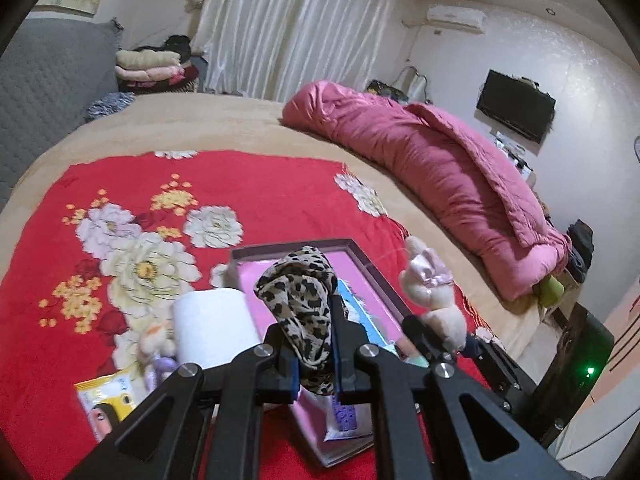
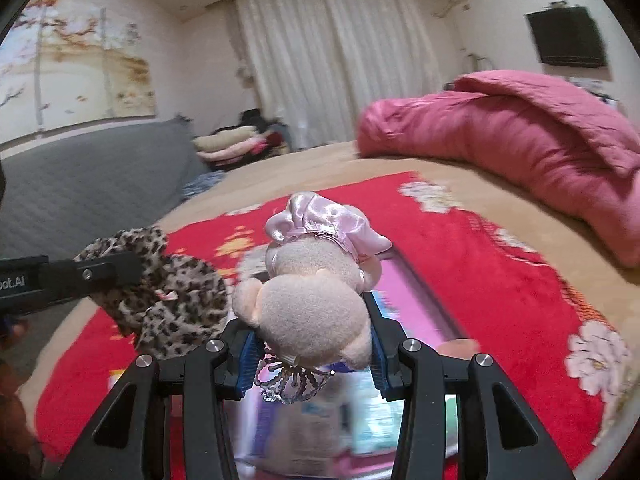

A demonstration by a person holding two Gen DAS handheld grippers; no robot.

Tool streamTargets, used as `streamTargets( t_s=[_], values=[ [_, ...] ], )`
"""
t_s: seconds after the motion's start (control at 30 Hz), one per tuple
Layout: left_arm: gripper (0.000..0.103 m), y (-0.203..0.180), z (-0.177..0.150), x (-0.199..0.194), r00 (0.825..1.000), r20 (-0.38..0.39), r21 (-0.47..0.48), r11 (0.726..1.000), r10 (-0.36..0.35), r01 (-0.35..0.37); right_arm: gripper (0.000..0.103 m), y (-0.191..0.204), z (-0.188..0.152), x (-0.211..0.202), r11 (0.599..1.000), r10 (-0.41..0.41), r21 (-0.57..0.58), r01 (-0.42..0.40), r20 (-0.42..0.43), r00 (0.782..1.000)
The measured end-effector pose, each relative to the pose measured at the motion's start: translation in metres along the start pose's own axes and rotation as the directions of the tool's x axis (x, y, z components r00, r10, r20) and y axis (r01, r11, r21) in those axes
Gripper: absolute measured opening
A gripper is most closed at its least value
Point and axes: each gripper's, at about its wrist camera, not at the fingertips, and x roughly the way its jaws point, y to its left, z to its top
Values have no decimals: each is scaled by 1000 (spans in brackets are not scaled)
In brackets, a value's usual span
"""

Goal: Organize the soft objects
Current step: 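Carry the leopard scrunchie and pink pig plush over the pink tray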

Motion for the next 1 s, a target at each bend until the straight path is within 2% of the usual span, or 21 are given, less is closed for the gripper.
streamTargets(
  t_s=[0.13,0.43,0.53,0.77,1.0],
  values=[
    [11,-10,-2,28,999,-53,0,1000,-5,5,46,-17,-2,7,997,-70,11,71,-32,997],
    [11,-15,-20,82,985,-168,16,999,36,-34,46,-29,-11,20,992,-128,-1,129,-92,987],
    [11,-11,-28,91,978,-210,-20,1000,6,-11,46,-30,-14,26,990,-143,-10,143,-117,983],
    [11,-7,-46,108,962,-268,-1,999,46,-48,46,-37,-27,43,986,-163,-15,163,-216,963],
    [11,-5,-52,116,950,-303,18,998,69,-67,46,-33,-30,48,986,-165,-34,162,-238,957]
  ],
)
